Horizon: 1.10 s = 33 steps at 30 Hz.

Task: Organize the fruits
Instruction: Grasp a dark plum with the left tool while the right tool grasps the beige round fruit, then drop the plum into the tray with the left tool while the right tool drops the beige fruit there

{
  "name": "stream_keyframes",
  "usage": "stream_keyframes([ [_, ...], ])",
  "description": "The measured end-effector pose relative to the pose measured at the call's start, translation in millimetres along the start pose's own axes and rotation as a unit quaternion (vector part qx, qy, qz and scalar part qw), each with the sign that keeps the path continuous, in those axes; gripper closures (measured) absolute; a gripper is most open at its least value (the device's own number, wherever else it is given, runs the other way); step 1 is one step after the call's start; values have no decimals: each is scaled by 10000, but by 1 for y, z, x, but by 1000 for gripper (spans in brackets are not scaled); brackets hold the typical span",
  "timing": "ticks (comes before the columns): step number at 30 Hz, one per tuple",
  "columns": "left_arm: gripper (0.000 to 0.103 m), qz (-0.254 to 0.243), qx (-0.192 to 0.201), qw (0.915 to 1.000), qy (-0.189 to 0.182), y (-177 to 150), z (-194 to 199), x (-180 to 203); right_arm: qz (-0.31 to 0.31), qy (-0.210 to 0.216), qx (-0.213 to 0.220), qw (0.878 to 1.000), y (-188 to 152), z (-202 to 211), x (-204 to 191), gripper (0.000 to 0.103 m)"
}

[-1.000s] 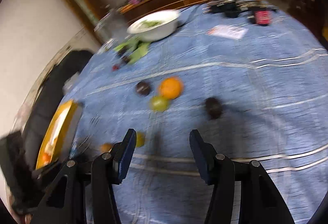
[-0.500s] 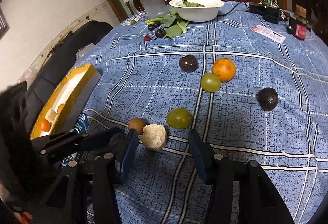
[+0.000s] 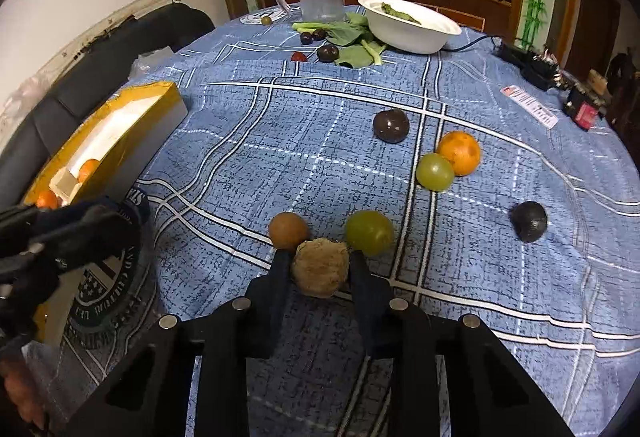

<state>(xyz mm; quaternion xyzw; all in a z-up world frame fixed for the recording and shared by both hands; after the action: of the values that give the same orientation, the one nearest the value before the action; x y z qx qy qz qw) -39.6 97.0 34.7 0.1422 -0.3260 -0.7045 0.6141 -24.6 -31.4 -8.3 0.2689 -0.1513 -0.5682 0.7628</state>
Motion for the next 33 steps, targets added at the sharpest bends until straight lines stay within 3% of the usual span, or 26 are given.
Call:
stream_keyframes([
  [12, 80, -134, 205, 9996, -152, -10, 28, 20, -440, -15, 342, 9984, -25, 53, 10, 71],
  [18, 80, -105, 441, 9990, -16, -12, 51, 10, -512, 85, 554, 9971, -29, 78, 1, 71],
  [24, 80, 370, 686, 9953, 578, -13, 82, -52, -393, 484, 728, 9954, -16, 90, -34, 71],
  [28, 80, 936, 607, 9890, 973, -21, 89, -108, -49, 854, 711, 9938, -3, 85, -80, 71],
  [33, 80, 1328, 505, 9821, 1234, -33, 91, -152, 479, 1137, 600, 9905, 10, 70, -141, 70],
])
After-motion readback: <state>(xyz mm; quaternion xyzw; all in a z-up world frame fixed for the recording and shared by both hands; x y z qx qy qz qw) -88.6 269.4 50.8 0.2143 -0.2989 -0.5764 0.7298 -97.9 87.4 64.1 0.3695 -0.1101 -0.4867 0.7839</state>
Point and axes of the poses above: each gripper's, at about its wrist camera, not at the fingertips, and z roughly against the way its jaws point, x to its right, y to its top, the point moved 3 cm from there along -z, roughly the way its jaws point, and after that the axes turned 2 degrees about z, right-handed, at the moved point
